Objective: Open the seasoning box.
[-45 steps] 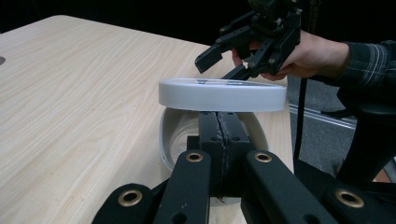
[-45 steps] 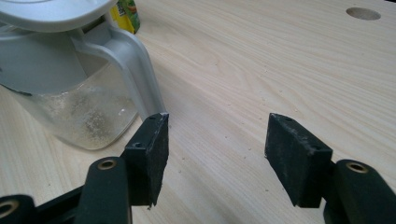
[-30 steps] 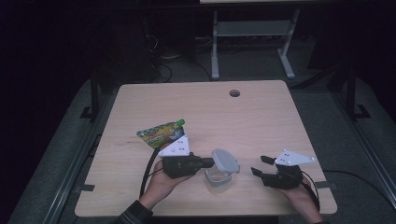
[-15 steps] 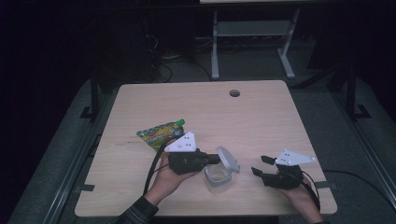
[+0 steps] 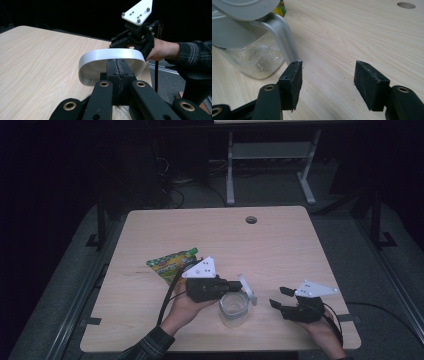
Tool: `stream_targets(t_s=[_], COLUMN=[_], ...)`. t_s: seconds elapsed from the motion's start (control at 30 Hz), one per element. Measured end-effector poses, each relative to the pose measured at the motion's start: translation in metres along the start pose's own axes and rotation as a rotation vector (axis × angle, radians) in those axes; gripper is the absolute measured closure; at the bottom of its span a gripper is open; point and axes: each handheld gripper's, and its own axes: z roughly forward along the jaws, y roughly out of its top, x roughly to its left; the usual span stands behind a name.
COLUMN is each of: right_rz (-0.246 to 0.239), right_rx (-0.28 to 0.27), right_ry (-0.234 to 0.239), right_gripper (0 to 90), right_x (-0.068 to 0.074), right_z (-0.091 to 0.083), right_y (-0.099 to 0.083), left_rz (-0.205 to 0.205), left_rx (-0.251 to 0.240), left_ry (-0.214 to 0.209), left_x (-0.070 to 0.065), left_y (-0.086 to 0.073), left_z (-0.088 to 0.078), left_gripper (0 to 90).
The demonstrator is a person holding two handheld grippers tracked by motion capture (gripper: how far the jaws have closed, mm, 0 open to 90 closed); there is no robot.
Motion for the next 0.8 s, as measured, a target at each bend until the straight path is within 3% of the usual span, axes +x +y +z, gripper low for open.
stream_targets(t_s=[0.37, 0.8], right_rz=[0.0, 0.001], right_rx=[0.001, 0.001], right_ry=[-0.002, 0.0], right_gripper=[39.5, 39.5], right_x=[-0.001, -0.001], right_z=[-0.001, -0.001], right_y=[0.0, -0.001], left_rz=[0.001, -0.029], left_rx=[-0.001, 0.034], left_ry=[-0.008, 0.017], left_x=[0.0, 0.002], left_y=[0.003, -0.006], left_z=[0.005, -0.009], left_gripper=[89.7, 88.4])
